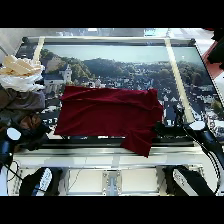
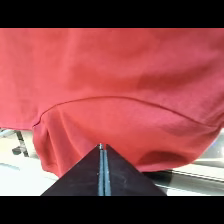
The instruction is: Fold the shirts.
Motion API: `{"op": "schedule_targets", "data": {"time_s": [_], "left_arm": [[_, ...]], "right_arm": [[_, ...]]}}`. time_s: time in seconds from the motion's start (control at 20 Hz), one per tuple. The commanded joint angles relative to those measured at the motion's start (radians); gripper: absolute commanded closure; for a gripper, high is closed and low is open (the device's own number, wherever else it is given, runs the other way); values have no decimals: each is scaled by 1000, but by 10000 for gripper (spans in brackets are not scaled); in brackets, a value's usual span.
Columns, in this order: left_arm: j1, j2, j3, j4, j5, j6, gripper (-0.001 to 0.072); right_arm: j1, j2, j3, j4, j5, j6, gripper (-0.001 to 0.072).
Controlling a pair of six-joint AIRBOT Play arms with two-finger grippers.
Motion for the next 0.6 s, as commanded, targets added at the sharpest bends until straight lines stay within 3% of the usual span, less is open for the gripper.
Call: {"op": "schedule_targets", "data": {"time_s": [0.0, 0.2, 0.3, 0.55], "left_arm": [[83, 0, -110, -192, 21, 93, 15], [84, 0, -155, -289, 121, 120, 18], [84, 0, -158, -339, 179, 135, 109], [84, 0, -157, -410, 279, 142, 151]], "right_arm": [[1, 1, 4, 2, 12, -14, 688], [1, 1, 4, 2, 19, -14, 687], [1, 1, 4, 3, 38, -14, 688], [1, 1, 4, 3, 55, -14, 688]]}}
